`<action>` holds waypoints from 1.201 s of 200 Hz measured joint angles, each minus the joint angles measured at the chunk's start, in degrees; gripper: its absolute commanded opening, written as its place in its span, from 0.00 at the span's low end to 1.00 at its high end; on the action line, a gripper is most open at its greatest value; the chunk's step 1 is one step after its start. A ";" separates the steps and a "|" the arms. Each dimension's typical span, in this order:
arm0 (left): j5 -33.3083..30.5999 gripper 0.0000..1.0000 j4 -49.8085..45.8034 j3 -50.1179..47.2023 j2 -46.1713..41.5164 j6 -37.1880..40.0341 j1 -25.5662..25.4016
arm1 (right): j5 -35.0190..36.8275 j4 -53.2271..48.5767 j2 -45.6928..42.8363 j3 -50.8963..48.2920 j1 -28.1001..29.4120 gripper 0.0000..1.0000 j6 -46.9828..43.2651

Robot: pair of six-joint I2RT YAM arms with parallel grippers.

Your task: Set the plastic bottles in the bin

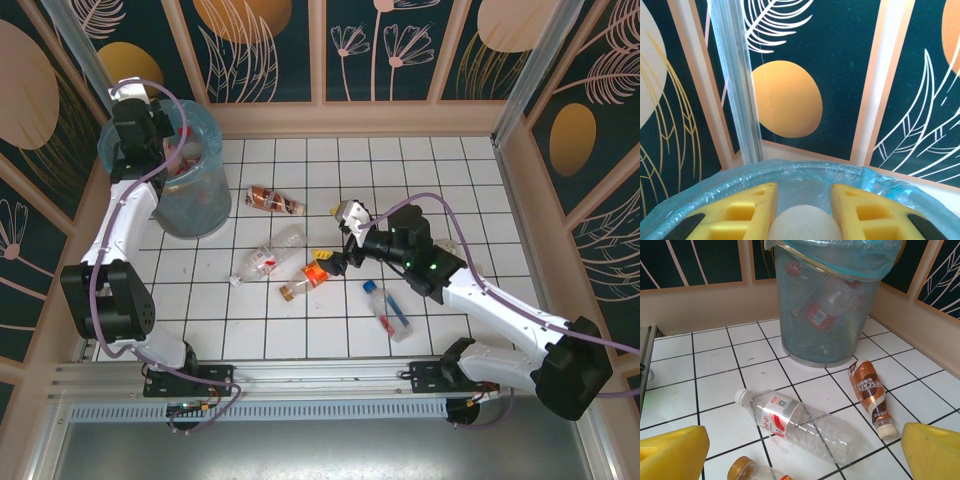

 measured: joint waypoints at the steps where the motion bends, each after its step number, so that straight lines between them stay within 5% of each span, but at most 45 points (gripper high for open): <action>1: 0.04 0.00 0.04 -0.09 -0.07 -0.07 0.00 | 0.00 0.00 0.00 0.00 0.00 0.99 0.00; 100: 0.02 0.00 4.63 -4.15 -1.42 -0.83 0.00 | 0.00 -0.42 0.00 0.00 0.00 0.99 -0.02; 240: 12.52 0.00 -19.50 8.52 -6.54 -5.16 0.28 | -0.07 -0.37 0.52 0.00 0.00 0.99 0.00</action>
